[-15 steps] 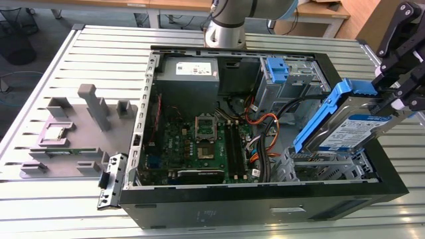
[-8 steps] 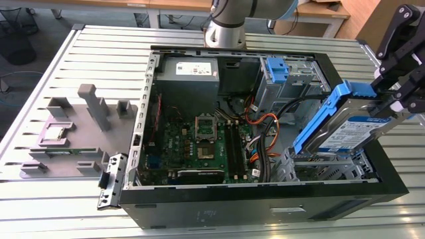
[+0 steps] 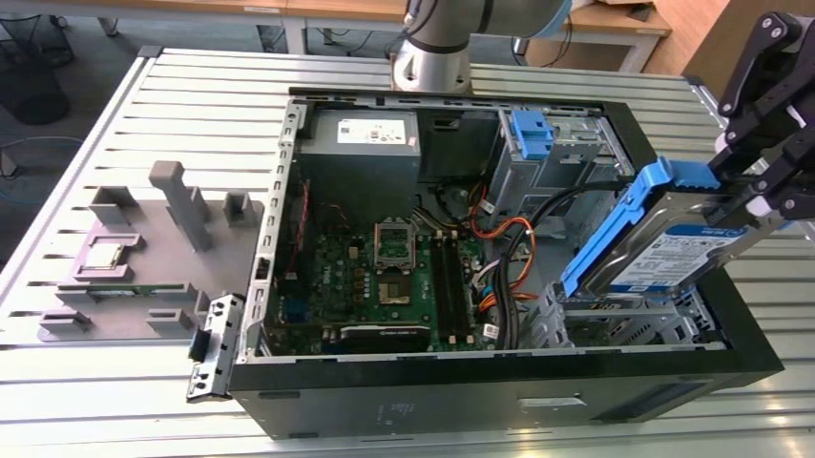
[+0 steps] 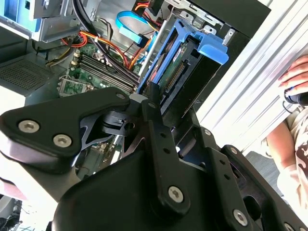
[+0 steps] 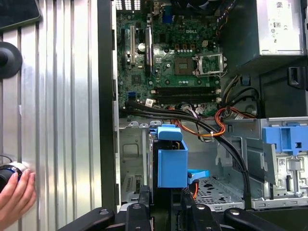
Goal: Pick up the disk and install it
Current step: 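Pick up the disk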
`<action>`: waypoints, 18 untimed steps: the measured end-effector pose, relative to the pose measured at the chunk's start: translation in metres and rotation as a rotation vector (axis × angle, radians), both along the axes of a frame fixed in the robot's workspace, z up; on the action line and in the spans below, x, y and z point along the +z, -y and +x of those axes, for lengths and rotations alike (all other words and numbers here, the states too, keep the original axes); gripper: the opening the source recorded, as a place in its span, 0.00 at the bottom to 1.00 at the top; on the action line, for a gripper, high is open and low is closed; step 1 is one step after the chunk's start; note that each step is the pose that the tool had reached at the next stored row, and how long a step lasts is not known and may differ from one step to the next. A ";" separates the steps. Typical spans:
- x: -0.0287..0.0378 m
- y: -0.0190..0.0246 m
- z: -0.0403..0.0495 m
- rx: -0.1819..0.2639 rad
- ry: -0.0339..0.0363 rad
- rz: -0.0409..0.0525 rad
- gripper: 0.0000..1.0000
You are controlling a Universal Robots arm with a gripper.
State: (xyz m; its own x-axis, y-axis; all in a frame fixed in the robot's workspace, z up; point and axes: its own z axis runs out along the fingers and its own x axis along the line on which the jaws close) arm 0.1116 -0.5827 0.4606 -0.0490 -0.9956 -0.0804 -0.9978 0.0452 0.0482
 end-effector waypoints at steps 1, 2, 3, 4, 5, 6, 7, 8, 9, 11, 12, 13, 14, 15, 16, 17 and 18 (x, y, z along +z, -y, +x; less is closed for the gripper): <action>-0.0003 0.0000 0.0000 0.001 0.0000 0.0006 0.35; -0.0004 0.0000 0.0000 0.001 0.0001 0.0007 0.35; -0.0004 0.0000 0.0000 0.001 0.0001 0.0008 0.35; -0.0004 0.0000 0.0000 0.001 0.0001 0.0008 0.35; -0.0004 0.0000 0.0000 0.001 0.0001 0.0009 0.35; -0.0004 0.0000 0.0000 0.001 0.0001 0.0009 0.35; -0.0006 0.0001 0.0000 0.001 0.0002 0.0035 0.35; -0.0007 0.0001 0.0000 0.001 0.0002 0.0099 0.35; -0.0006 0.0000 0.0000 0.001 0.0002 0.0119 0.35; -0.0006 0.0000 0.0000 0.001 0.0001 0.0119 0.35; -0.0006 0.0000 0.0000 0.001 0.0001 0.0119 0.35; -0.0006 0.0000 0.0000 0.001 0.0002 0.0118 0.35; -0.0006 0.0000 0.0000 0.002 0.0002 0.0117 0.35; -0.0006 0.0000 0.0000 0.003 0.0002 0.0117 0.35; -0.0006 0.0000 0.0000 0.003 0.0002 0.0117 0.35; -0.0007 0.0000 0.0000 0.003 0.0002 0.0118 0.35; -0.0011 0.0001 0.0000 0.003 0.0002 0.0117 0.35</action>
State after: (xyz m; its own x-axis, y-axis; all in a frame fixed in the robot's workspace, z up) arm 0.1116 -0.5828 0.4595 -0.0457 -0.9947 -0.0920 -0.9980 0.0414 0.0485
